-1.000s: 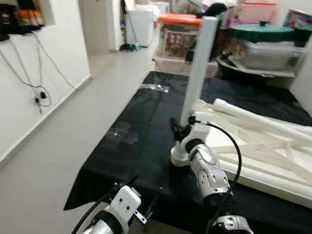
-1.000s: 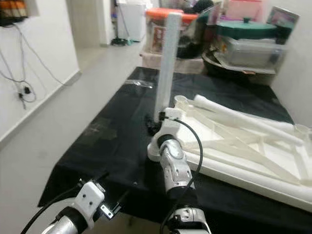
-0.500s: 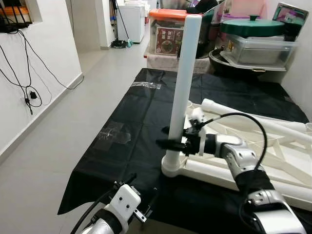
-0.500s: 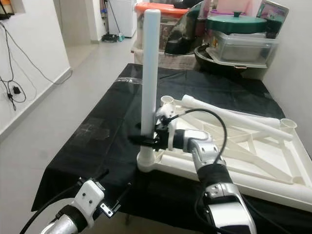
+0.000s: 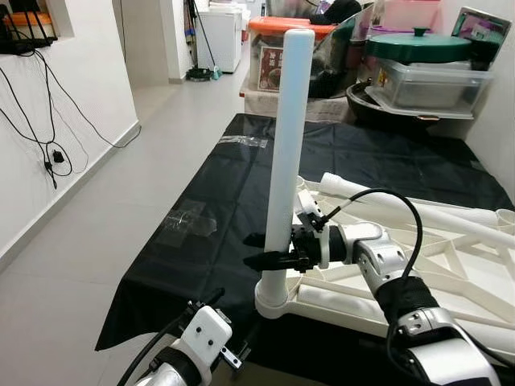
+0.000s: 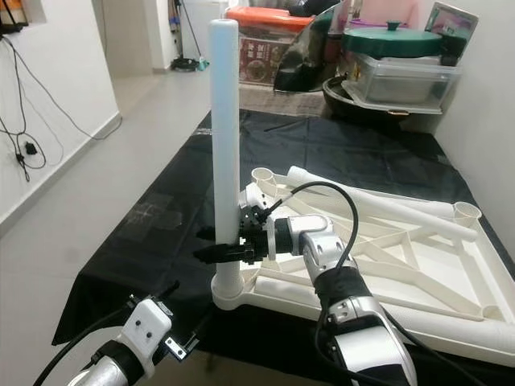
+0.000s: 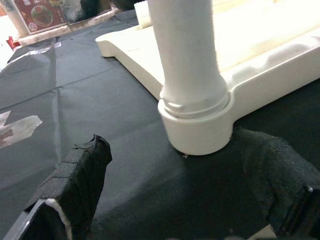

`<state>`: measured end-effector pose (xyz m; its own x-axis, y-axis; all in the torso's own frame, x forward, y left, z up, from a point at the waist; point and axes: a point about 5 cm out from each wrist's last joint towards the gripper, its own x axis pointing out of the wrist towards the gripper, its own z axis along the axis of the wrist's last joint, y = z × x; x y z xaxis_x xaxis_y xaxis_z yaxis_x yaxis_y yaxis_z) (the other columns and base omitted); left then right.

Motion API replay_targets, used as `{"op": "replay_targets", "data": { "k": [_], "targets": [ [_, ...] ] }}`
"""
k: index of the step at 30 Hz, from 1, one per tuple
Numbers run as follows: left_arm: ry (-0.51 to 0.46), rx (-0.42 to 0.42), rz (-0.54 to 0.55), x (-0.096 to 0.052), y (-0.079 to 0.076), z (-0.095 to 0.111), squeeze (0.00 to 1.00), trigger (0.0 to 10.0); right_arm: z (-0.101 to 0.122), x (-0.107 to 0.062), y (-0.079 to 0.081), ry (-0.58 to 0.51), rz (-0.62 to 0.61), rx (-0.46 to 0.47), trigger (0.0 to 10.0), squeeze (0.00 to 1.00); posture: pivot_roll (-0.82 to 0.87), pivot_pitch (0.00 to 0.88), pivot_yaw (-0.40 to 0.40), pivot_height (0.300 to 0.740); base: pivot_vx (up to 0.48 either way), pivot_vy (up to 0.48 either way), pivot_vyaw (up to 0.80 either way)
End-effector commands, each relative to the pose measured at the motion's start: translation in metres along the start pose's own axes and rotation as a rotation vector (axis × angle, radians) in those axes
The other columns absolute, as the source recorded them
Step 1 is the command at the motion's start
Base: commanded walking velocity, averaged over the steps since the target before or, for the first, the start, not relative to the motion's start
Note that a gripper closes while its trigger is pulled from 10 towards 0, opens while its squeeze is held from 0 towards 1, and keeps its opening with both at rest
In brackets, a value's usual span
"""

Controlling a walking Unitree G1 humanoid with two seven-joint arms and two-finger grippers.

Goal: Building children table

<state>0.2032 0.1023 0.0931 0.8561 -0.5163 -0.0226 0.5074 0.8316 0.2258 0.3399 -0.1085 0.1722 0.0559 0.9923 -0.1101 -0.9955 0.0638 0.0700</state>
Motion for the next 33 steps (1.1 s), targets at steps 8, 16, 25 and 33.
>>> {"op": "replay_targets", "data": {
  "k": [8, 16, 25, 33],
  "targets": [
    [-0.006, -0.01, -0.01, -0.001, -0.001, 0.001, 0.0, 10.0, -0.019, -0.007, -0.029, -0.143, -0.915, 0.071, 0.0, 0.0, 0.1, 0.0, -0.066, 0.74, 0.0, 0.0, 0.0],
    [-0.004, -0.007, -0.015, -0.001, 0.0, 0.002, 0.0, 10.0, -0.038, -0.029, -0.008, -0.203, -1.632, 0.19, 0.0, 0.0, 0.1, 0.0, -0.065, 0.74, 0.0, 0.0, 0.0],
    [-0.005, -0.006, -0.015, 0.0, 0.0, 0.002, 0.0, 10.0, -0.028, 0.006, -0.005, -0.287, -1.442, 0.181, 10.0, 0.0, 0.1, 0.0, -0.066, 0.74, 0.0, 0.0, 0.0],
    [-0.005, -0.008, -0.016, 0.001, 0.0, 0.001, 0.0, 10.0, -0.011, 0.02, -0.01, -0.397, -1.125, 0.281, 10.0, 0.0, 0.1, 0.0, -0.062, 0.74, 0.0, 0.0, 0.0]
  ]
}}
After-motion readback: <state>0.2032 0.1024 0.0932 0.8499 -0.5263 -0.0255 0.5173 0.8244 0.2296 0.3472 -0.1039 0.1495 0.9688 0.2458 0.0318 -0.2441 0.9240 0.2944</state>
